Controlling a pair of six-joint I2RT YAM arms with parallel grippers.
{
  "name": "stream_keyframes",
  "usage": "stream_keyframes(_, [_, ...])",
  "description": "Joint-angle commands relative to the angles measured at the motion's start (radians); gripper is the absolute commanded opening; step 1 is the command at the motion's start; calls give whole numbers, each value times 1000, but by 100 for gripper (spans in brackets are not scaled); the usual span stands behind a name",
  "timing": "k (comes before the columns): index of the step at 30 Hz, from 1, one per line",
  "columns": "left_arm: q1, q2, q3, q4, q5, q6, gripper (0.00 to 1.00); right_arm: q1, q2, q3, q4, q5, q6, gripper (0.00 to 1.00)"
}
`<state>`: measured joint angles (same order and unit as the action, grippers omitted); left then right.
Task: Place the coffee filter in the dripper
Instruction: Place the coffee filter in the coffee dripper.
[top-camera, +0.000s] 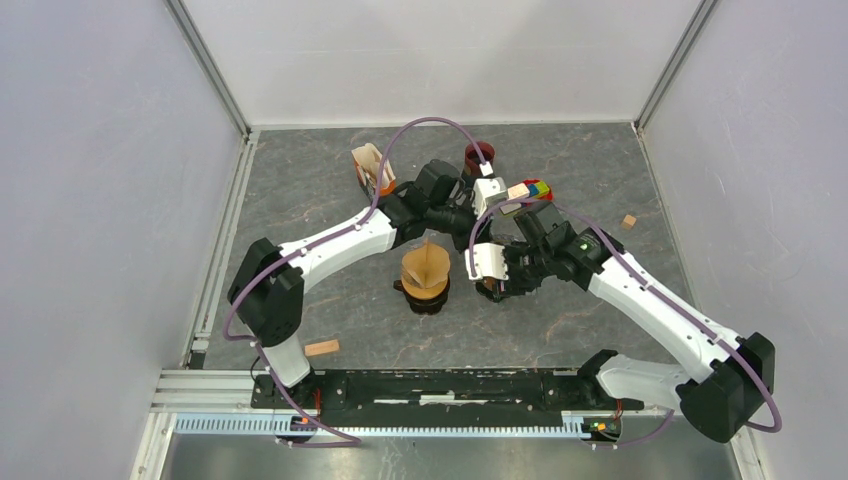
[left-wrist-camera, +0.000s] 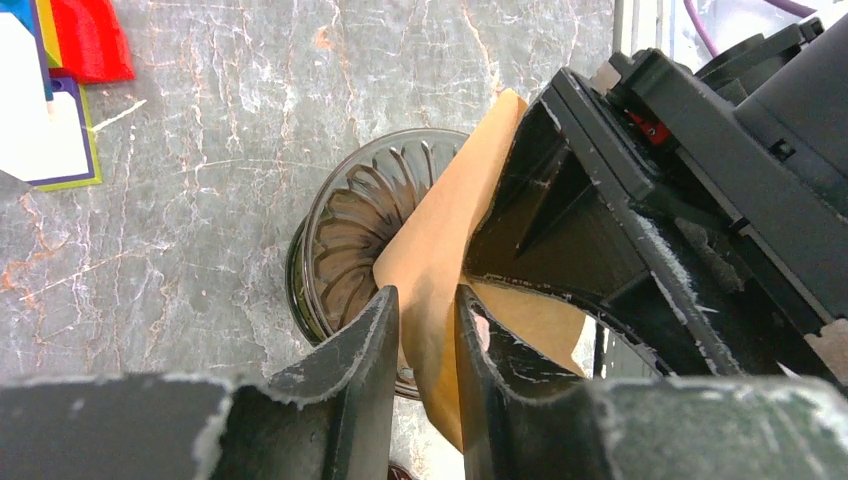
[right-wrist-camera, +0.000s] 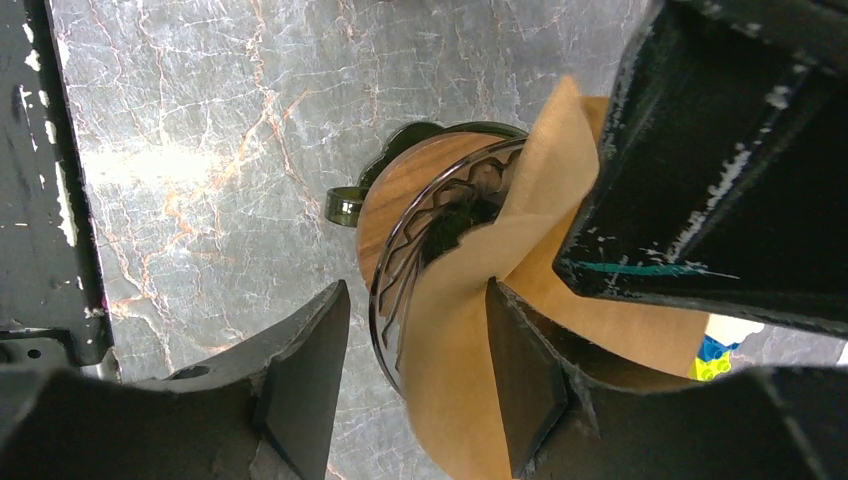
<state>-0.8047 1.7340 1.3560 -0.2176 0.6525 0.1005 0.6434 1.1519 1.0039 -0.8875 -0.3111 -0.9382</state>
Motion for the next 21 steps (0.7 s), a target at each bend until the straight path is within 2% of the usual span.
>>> stream_keyframes(1, [-4, -49, 63, -26, -2, 52, 35, 1, -29, 42, 14, -9, -5, 60])
stream_keyframes(4, [-4, -51, 63, -30, 1, 50, 38, 0, -33, 32, 25, 9, -7, 62])
stream_keyframes(15, [-5, -36, 79, -42, -17, 72, 41, -1, -8, -15, 76, 10, -1, 67])
stream_keyframes(21, [-13, -7, 118, -85, -59, 119, 51, 1, 2, -19, 45, -29, -22, 65])
